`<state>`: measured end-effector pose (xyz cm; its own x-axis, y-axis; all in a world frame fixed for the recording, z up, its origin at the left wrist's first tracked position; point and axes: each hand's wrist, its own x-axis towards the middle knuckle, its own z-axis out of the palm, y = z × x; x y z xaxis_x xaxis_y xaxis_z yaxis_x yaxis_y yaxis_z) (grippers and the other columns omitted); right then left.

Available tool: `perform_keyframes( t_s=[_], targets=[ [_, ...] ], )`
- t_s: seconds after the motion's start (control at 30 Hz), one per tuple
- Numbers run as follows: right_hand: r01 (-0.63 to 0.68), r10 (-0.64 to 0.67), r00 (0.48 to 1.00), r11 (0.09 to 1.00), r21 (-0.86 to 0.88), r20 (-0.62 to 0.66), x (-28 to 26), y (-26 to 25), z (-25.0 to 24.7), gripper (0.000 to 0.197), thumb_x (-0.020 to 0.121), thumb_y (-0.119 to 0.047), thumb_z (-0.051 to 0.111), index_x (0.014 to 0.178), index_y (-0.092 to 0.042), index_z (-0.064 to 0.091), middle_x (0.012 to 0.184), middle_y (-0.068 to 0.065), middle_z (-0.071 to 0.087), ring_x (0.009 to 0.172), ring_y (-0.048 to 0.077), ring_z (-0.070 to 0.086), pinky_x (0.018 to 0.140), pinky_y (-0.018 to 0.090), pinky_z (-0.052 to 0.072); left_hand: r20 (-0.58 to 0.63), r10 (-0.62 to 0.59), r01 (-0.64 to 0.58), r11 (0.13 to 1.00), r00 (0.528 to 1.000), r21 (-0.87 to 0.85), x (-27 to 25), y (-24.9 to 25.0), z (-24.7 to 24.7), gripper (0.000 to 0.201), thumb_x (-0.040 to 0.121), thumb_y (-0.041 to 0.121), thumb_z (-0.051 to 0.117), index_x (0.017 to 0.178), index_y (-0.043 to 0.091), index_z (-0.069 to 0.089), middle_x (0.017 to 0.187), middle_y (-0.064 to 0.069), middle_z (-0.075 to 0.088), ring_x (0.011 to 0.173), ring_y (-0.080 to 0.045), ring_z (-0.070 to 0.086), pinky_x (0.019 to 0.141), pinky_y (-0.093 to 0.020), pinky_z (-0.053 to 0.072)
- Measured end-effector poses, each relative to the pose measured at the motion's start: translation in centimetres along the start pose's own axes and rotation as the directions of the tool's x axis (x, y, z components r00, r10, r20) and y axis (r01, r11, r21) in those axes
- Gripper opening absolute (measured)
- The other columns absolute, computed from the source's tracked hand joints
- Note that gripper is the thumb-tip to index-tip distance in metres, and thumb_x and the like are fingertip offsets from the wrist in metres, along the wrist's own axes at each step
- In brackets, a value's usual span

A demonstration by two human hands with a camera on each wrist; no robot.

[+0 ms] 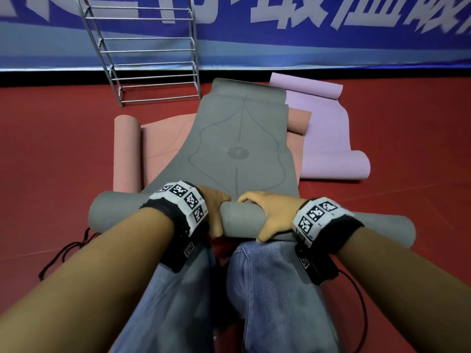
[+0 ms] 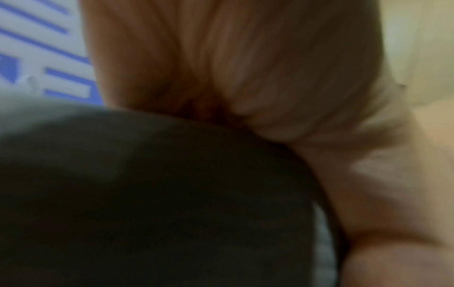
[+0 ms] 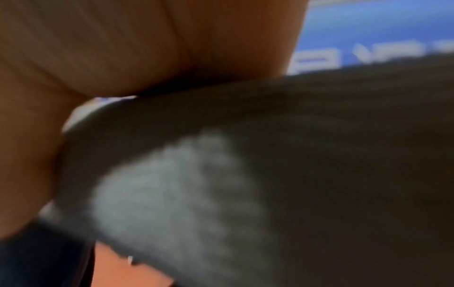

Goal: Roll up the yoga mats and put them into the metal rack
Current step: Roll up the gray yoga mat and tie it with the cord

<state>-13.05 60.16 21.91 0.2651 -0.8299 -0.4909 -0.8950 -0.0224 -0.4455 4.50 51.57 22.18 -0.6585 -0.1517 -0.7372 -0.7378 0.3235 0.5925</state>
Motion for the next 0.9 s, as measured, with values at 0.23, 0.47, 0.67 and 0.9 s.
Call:
perform_keyframes(
  t_s=[0.23, 0.47, 0.67, 0.9],
  targets=[
    [-0.052, 0.039, 0.995, 0.987, -0.154, -0.09, 0.1, -0.5, 1.4, 0.085, 0.058, -0.033, 0.085, 0.132, -0.037, 0.043, 0.104, 0.0, 0.065, 0.094, 0.023, 0.061, 0.08, 0.034, 0.053, -0.245, -0.078, 0.138, 0.961, 0.966, 0.238, 0.1, 0.5, 0.7, 0.067, 0.054, 0.024, 0.093, 0.109, 0.023, 0.055, 0.104, 0.0, 0.063, 0.097, -0.018, 0.06, 0.086, -0.033, 0.052],
    [-0.073, 0.072, 0.997, 0.994, -0.077, -0.026, 1.2, -0.6, 1.0, 0.066, 0.056, -0.028, 0.086, 0.114, -0.033, 0.054, 0.098, -0.002, 0.067, 0.089, 0.021, 0.062, 0.079, 0.035, 0.053, -0.45, 0.012, 0.227, 0.85, 0.893, 0.475, 0.1, 0.7, 2.7, 0.068, 0.059, 0.035, 0.087, 0.112, 0.025, 0.045, 0.107, 0.0, 0.062, 0.099, -0.023, 0.061, 0.081, -0.034, 0.051],
    [-0.06, 0.053, 0.992, 0.996, 0.065, 0.111, 1.7, -1.4, -0.3, 0.063, 0.056, -0.021, 0.088, 0.112, -0.026, 0.059, 0.102, 0.0, 0.069, 0.098, 0.019, 0.064, 0.09, 0.039, 0.052, -0.351, -0.066, 0.204, 0.905, 0.934, 0.373, -1.4, 0.8, 1.2, 0.055, 0.062, 0.026, 0.089, 0.101, 0.025, 0.05, 0.083, 0.011, 0.054, 0.084, -0.012, 0.055, 0.071, -0.023, 0.043],
    [-0.01, 0.005, 0.997, 0.998, 0.056, 0.079, 1.1, -1.8, -0.3, 0.081, 0.063, -0.039, 0.089, 0.132, -0.038, 0.045, 0.122, -0.006, 0.056, 0.11, 0.014, 0.056, 0.1, 0.035, 0.044, -0.085, -0.084, 0.089, 0.995, 0.993, 0.048, -1.3, -0.8, 0.5, 0.036, 0.065, -0.002, 0.085, 0.09, 0.016, 0.067, 0.077, 0.004, 0.069, 0.061, 0.0, 0.062, 0.059, -0.015, 0.048]
  ],
)
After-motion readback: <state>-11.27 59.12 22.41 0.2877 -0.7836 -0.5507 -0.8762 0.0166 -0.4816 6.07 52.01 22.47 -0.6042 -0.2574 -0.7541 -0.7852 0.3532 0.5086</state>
